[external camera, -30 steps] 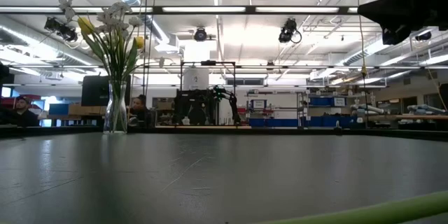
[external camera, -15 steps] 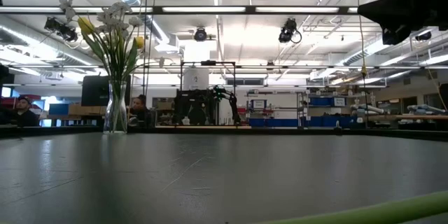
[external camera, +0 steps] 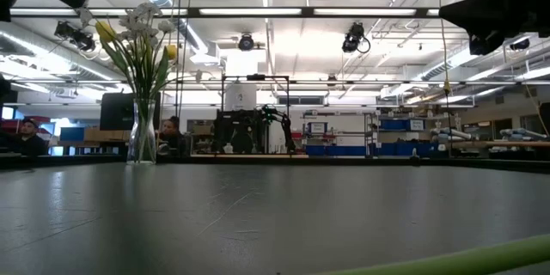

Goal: Sort flowers into vase by color
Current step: Put the blue flowers into the yellow vase

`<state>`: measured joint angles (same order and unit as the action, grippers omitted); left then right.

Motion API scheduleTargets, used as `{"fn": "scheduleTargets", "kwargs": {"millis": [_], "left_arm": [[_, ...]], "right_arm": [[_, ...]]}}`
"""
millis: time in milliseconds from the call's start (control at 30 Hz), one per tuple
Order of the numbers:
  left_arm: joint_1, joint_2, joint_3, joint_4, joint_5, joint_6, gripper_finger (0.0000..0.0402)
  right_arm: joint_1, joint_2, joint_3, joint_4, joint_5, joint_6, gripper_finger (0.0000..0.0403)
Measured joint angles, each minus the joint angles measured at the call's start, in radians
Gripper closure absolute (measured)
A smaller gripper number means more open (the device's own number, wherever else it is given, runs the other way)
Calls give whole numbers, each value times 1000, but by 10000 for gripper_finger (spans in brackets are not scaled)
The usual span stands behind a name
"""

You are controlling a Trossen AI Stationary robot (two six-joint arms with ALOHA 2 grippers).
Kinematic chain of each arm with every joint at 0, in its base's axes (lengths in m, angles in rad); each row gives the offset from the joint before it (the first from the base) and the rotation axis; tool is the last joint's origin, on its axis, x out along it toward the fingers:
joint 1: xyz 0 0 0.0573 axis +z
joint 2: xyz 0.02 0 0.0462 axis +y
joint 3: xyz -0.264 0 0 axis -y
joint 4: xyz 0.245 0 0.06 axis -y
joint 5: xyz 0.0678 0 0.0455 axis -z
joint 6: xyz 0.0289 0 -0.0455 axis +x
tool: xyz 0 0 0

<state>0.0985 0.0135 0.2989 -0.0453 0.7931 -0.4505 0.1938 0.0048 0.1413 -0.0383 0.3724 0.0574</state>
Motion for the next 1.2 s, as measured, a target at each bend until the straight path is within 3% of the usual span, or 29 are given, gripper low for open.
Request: {"fn": "scheduleTargets", "kwargs": {"millis": [267, 567, 733, 967, 1200], "left_arm": [[-176, -12, 0, -130, -9, 101, 384], [-350, -11, 0, -162, 92, 143, 384], [-450, -12, 0, -99, 81, 132, 384], [-597, -11, -4, -68, -15, 182, 384], [-707, -10, -159, 231, -101, 133, 384]], "right_arm": [[0, 0, 0, 0, 0, 0, 380], [0, 0, 0, 0, 0, 0, 380], [0, 0, 0, 0, 0, 0, 380], [0, 0, 0, 0, 0, 0, 380], [0, 0, 0, 0, 0, 0, 380]]}}
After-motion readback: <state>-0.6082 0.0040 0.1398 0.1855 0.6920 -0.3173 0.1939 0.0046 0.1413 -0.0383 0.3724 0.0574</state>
